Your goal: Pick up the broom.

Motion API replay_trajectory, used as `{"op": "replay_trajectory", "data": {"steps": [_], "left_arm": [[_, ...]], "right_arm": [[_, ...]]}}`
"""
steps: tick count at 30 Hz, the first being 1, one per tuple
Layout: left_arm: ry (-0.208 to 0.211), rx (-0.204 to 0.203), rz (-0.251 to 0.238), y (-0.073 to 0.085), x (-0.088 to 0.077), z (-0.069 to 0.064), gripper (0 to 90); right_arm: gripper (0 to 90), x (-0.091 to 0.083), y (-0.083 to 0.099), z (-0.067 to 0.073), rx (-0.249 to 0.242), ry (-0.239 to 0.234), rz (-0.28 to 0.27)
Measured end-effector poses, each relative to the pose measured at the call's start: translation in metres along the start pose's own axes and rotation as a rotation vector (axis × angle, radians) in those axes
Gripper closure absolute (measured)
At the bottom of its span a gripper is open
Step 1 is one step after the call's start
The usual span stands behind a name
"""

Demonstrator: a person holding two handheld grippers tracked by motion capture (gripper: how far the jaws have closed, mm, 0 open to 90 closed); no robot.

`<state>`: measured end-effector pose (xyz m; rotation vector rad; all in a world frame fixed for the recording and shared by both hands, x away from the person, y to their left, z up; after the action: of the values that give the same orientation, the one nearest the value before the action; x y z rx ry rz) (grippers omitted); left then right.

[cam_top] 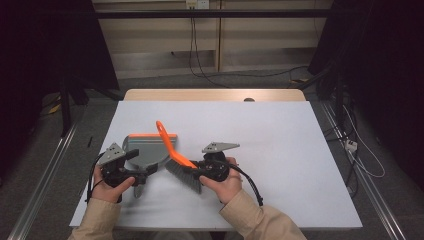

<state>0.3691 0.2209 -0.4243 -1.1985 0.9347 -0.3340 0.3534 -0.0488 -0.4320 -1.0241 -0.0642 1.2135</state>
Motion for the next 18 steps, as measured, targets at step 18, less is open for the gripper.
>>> {"op": "replay_trajectory", "data": {"steps": [18], "left_arm": [[0.003,0.002,-0.002,-0.001,0.001,-0.001,5.8]], "right_arm": [[70.8,-0.006,0.007,-0.026,0.081,0.093,0.025]]}}
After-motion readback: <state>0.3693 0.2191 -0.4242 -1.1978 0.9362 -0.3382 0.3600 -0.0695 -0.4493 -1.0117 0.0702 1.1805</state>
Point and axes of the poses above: each handheld gripper's, and its own axes: x roughly forward along the jaws, y roughly out of its underside, z roughly to its left, the point moved 2 cm from there along x, roughly forward along the jaws, and after that the axes turned 14 degrees about x, right-handed, at the moved point
